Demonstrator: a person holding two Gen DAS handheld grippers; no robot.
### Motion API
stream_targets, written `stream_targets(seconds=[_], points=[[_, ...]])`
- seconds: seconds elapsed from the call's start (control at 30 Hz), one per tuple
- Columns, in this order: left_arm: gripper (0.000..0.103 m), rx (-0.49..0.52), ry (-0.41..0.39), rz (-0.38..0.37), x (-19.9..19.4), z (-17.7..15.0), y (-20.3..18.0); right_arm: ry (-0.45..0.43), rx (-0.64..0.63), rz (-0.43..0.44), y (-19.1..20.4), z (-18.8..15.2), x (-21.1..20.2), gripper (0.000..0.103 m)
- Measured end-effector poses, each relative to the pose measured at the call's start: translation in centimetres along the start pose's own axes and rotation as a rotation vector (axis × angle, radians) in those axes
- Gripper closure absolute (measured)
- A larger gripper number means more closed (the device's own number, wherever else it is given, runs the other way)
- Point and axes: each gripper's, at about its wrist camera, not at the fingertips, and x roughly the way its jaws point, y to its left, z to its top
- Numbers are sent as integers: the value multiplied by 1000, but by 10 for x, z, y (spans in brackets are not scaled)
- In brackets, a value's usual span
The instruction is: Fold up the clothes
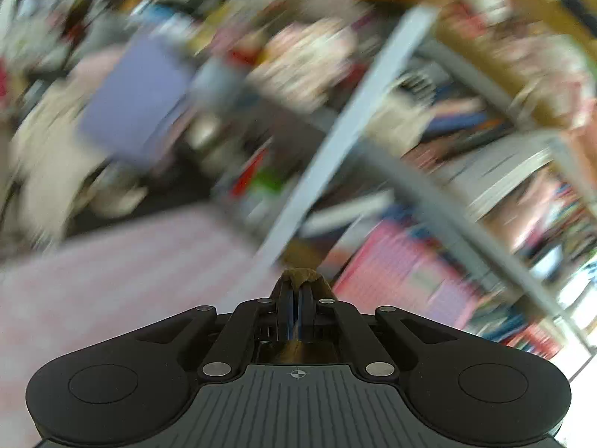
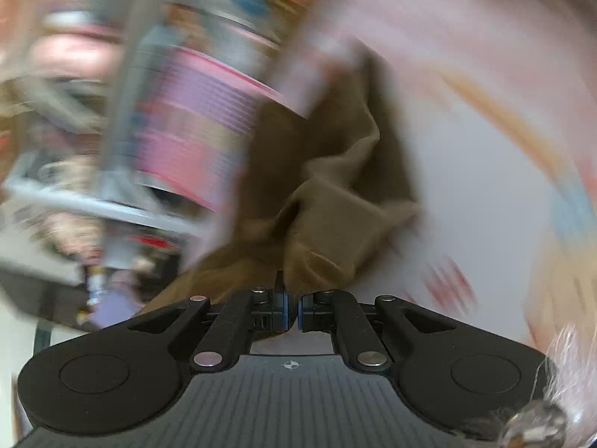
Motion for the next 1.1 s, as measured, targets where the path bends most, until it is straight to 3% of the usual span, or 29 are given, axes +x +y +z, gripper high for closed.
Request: stream_targets(seconds=[0.03,0.1,0.23,0.43,0.57,0.63,0.7,0.8,0.93,1.03,1.1], points=[[103,-15,29,26,0,-9,8,37,78,-44,-15,-3,6,99],[103,-24,82,69,3,-24,19,27,127,-53,-23,-3,4,99],[102,25,155,117,11,-33,25,-10,90,-86,-19,-1,2,99],[101,73,196,57,16,-28,25,-61,117,-136,-23,-12,-11,99],[87,152,225,30,29,-21,15,-153,88,-189,-20,-13,-22,99],[70,186,225,22,32,-16,12,-218,61,-241,-17,-13,-29,99],[60,195,220,27,35,-9,14,-289,26,-315,-14,-12,-35,99],[58,198,210,39,40,2,20,-398,-47,-459,-8,-7,-40,99],[58,306,222,1,52,5,8,-491,-184,-642,0,4,-35,97],[57,382,268,-83,70,-2,-17,-508,-197,-713,2,6,-32,85],[53,430,312,-134,90,-13,-36,-512,-184,-723,3,-1,-33,63]])
